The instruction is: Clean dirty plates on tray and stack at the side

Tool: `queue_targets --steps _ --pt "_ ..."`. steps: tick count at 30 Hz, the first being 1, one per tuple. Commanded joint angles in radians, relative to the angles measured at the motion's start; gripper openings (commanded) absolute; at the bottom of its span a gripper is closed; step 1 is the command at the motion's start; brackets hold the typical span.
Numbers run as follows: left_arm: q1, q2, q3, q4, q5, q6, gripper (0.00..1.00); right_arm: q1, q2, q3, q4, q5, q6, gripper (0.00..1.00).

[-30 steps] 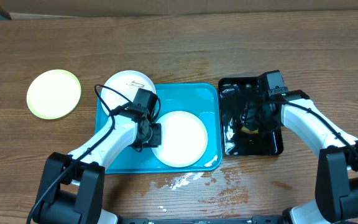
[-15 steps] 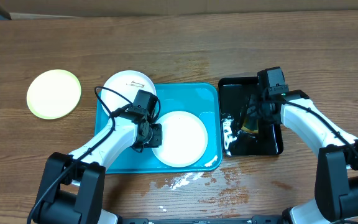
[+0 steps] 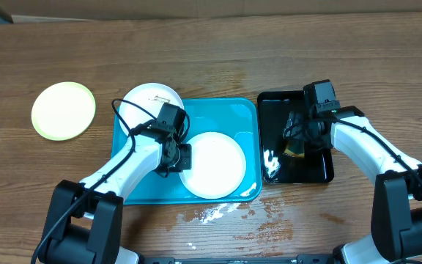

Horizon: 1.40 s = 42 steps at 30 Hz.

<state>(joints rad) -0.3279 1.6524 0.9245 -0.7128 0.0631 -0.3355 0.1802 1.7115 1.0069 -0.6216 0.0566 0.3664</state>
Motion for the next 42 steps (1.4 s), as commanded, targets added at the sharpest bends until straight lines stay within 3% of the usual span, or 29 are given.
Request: queue_targets --steps 1,14,30,34,39,42 --pt "-0.008 0.01 0.085 -0.034 -0.119 0.022 0.04 0.006 0.007 0.007 0.003 0.01 -0.001 0.86" --pt "-0.008 0.01 0.223 -0.097 -0.221 0.026 0.04 0.006 0.007 0.016 -0.008 0.01 -0.002 0.88" --pt "-0.042 0.009 0.432 -0.151 -0.282 0.056 0.04 -0.004 0.003 0.254 -0.328 -0.001 -0.004 0.93" --pt "-0.07 0.009 0.499 -0.151 -0.284 0.055 0.04 -0.024 0.003 0.304 -0.389 -0.12 -0.009 0.95" --pt "-0.074 0.01 0.541 -0.136 -0.3 0.055 0.04 -0.061 0.003 0.354 -0.411 -0.485 -0.143 0.94" --pt "-0.08 0.009 0.558 -0.118 -0.307 0.055 0.04 -0.08 0.003 0.378 -0.415 -0.529 -0.158 0.94"
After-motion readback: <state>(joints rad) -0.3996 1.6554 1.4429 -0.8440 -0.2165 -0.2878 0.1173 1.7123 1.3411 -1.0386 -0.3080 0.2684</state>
